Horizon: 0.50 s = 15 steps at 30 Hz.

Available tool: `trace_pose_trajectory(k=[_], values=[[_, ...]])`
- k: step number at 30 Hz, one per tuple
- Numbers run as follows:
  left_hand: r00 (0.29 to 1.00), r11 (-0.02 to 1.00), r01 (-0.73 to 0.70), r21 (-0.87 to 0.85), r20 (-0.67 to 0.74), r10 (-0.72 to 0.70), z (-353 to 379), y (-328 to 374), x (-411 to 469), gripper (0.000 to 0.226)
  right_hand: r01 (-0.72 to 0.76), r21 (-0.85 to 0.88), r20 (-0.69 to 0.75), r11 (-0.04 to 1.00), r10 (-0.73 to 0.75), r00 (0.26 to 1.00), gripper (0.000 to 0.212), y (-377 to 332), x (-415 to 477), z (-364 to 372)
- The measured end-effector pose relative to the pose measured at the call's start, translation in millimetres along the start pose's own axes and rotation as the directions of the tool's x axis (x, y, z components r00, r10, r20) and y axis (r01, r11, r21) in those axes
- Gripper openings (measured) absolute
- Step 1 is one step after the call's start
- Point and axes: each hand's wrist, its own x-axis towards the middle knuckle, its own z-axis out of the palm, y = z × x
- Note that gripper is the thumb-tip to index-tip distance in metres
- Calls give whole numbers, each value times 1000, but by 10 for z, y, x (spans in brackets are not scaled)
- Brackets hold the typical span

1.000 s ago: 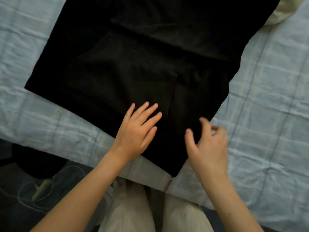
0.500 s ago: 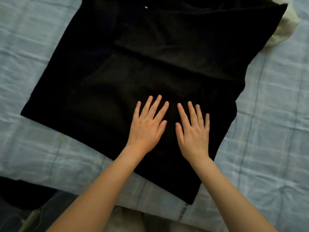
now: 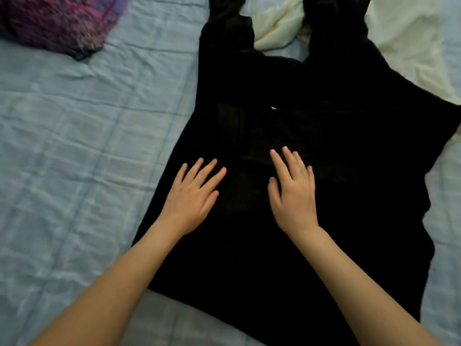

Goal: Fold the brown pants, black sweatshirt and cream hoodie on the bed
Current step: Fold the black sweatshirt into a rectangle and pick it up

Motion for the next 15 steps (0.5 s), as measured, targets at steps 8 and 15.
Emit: trace_pose_trajectory(k=[8, 15], values=[[970, 953, -173, -248, -209, 121, -181, -480, 429, 40, -18, 74, -18, 997, 19, 1000, 53, -263, 807, 260], [931, 810, 50, -585, -266, -250, -492, -812, 1453, 45, -40, 75, -36, 996, 43, 998, 56, -503, 1450, 463]])
